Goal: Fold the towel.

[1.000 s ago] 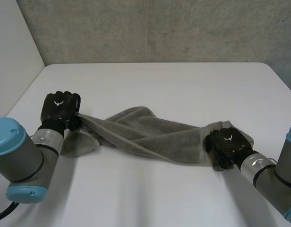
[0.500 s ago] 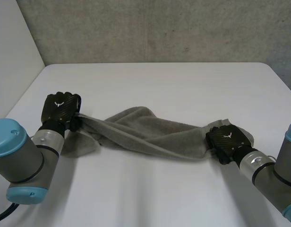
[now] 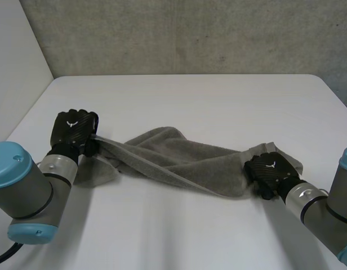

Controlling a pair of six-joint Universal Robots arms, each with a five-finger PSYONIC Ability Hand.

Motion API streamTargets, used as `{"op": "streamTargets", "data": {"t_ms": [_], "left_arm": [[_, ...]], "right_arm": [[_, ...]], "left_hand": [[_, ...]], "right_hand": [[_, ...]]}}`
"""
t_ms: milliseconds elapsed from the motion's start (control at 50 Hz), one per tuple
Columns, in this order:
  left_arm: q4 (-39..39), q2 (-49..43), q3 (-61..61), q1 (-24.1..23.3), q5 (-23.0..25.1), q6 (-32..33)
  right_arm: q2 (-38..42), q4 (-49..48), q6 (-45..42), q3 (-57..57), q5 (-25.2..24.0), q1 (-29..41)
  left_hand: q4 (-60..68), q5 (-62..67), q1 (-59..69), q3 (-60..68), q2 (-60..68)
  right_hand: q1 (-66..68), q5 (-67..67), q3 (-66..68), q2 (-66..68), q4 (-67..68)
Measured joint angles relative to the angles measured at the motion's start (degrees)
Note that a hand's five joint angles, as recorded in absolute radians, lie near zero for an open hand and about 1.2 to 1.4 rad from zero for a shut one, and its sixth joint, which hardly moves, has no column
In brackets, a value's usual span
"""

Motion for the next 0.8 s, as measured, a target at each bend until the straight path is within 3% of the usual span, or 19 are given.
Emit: {"op": "streamTargets", "data": {"t_ms": [260,320,420,600,660,800], "left_arm": [[1.0,0.1,-0.7,0.0,0.0,0.0],[1.2,0.1,-0.7,-0.1,0.0,0.0],[1.3,0.1,-0.7,-0.2,0.0,0.0],[1.2,0.4,-0.9,-0.7,-0.1,0.2],[1.1,1.6,-1.4,-1.0,-0.2,0.3],[-0.1,12.0,-3.0,-1.8,-0.1,-0.2]], "right_arm": [[0.1,0.3,0.0,0.0,-0.1,0.3],[0.1,0.3,0.0,0.1,-0.2,0.3],[0.3,0.1,0.1,0.0,-0.4,0.3],[0.7,0.9,3.0,-1.1,-0.3,0.1],[-2.2,2.6,5.6,-1.6,-0.6,-0.2],[-17.9,12.5,12.8,-5.8,-4.5,-1.9]], "left_hand": [[0.0,0.0,0.0,0.0,0.0],[0.0,0.0,0.1,0.0,0.0],[0.0,0.0,0.1,0.0,0.0],[0.0,0.0,0.1,0.0,0.0],[0.0,0.0,0.1,0.0,0.0],[0.0,0.0,0.1,0.0,0.0]], "right_hand": [[0.7,0.6,-0.5,0.4,-0.4],[6.7,6.4,4.5,6.2,4.8],[26.1,25.8,23.6,21.8,24.4],[27.0,27.2,25.6,24.9,26.4],[27.0,27.2,25.6,24.9,26.4],[27.0,27.2,25.6,25.0,26.4]]}}
